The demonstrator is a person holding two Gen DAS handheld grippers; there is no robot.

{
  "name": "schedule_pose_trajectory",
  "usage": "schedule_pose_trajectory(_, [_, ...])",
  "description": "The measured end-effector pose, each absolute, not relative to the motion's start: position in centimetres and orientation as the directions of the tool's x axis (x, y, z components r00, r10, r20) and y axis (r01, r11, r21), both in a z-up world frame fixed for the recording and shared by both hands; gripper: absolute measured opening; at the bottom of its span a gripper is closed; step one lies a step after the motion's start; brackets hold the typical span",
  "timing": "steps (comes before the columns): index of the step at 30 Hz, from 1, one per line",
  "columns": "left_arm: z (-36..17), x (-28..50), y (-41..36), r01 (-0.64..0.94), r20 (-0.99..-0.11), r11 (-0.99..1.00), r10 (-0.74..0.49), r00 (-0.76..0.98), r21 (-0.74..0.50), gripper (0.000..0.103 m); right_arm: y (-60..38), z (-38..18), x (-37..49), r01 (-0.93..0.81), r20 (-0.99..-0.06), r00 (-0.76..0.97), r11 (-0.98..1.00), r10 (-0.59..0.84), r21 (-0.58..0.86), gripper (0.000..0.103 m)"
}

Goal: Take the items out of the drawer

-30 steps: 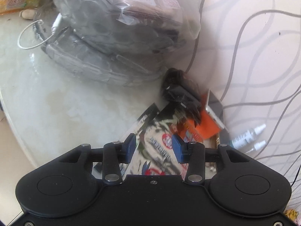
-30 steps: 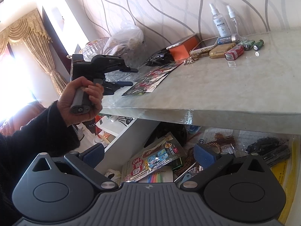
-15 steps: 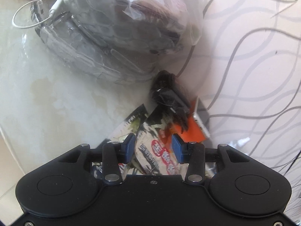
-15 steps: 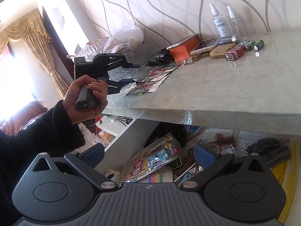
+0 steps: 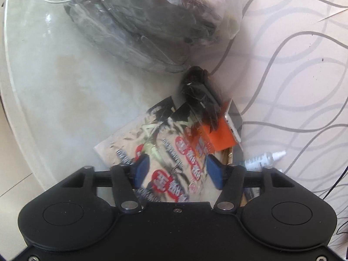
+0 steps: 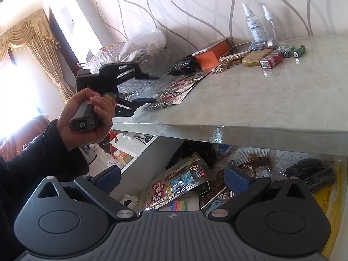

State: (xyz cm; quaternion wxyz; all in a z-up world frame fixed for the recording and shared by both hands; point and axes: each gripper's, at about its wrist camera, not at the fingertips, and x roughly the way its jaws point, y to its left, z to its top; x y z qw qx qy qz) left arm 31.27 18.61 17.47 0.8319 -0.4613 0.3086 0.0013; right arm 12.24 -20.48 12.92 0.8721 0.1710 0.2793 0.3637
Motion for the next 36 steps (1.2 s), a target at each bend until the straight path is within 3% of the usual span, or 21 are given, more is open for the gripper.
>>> schedule_pose_trajectory(5, [16.9, 32.8, 18.6, -0.294, -0.492, 0.543, -0.264, 0.829, -0.786, 0.057, -20.6, 12.9, 12.2, -0.537, -0.357, 0.584, 0.677, 0.729, 0.504, 0.103])
schedule_pose_trajectory(7, [16.5, 33.2, 18.7, -0.295, -0.488, 0.533, -0.266, 0.831, -0.793, 0.047, -20.6, 12.9, 12.2, -0.538, -0.353, 0.586, 0.676, 0.729, 0.504, 0.103])
schedule_pose_trajectory(11, [15.7, 33.8, 18.8, -0.300, -0.488, 0.520, -0.274, 0.829, -0.800, 0.015, -20.6, 13.0, 12.2, -0.540, -0.352, 0.588, 0.677, 0.729, 0.500, 0.103])
schedule_pose_trajectory(12, [15.6, 33.8, 18.8, -0.299, -0.490, 0.522, -0.277, 0.826, -0.799, 0.013, -20.6, 13.0, 12.2, -0.540, -0.352, 0.588, 0.677, 0.728, 0.499, 0.103])
schedule_pose_trajectory(21, [17.0, 32.3, 18.8, -0.222, -0.452, 0.584, -0.285, 0.845, -0.781, 0.006, -20.6, 13.0, 12.3, -0.537, -0.349, 0.595, 0.681, 0.724, 0.498, 0.103])
schedule_pose_trajectory(36, [16.9, 28.8, 20.7, -0.299, -0.562, 0.615, -0.290, 0.774, -0.729, 0.013, -20.5, 12.9, 12.3, -0.539, -0.356, 0.587, 0.680, 0.727, 0.498, 0.103])
